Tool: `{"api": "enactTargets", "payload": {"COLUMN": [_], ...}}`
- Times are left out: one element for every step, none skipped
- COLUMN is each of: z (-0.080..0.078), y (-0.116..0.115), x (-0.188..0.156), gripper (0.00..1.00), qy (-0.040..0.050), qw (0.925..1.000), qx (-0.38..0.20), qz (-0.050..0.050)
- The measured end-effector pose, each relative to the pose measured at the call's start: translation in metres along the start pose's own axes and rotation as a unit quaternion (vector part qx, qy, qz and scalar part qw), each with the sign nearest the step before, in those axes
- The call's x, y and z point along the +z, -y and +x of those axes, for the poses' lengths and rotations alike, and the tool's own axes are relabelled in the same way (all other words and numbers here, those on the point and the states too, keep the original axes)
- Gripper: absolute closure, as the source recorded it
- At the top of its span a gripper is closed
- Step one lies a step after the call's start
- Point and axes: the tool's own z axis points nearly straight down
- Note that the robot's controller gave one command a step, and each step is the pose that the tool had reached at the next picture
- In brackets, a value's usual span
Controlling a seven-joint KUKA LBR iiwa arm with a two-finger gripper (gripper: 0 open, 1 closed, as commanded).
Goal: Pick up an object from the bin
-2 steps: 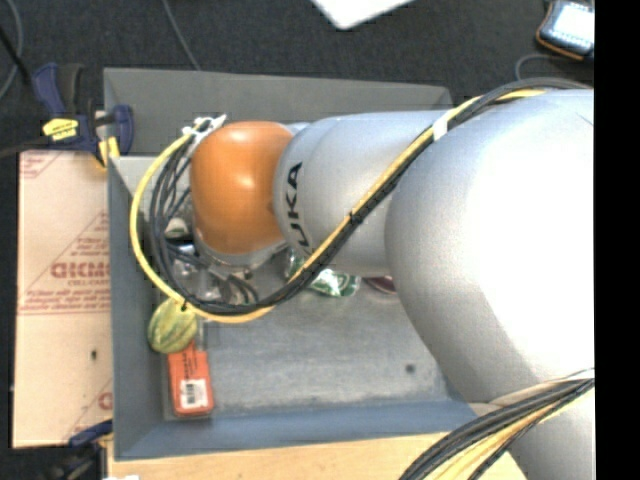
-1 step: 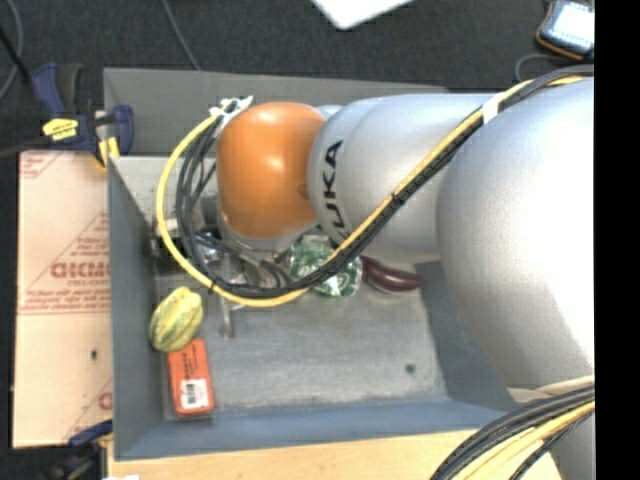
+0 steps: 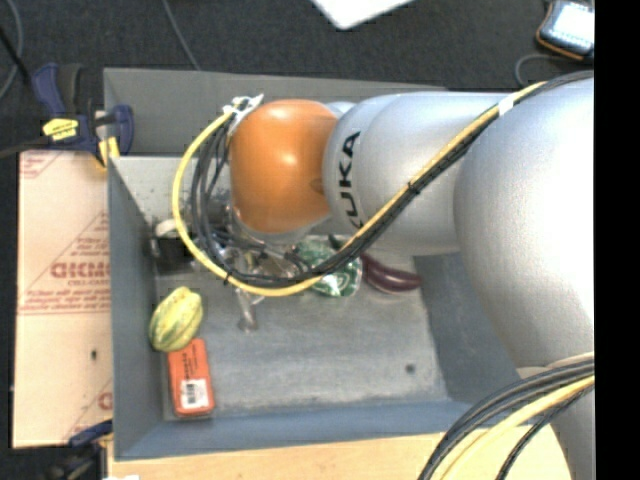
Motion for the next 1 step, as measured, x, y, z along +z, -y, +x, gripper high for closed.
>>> {"api": "enactTargets", "payload": {"z": [0.0015], "y": [-0.0111], "x": [0.0091], "gripper": [0.00], "qy": [0.0000], "qw": [0.9964], "qx": [0.085], "qz": [0.000]}}
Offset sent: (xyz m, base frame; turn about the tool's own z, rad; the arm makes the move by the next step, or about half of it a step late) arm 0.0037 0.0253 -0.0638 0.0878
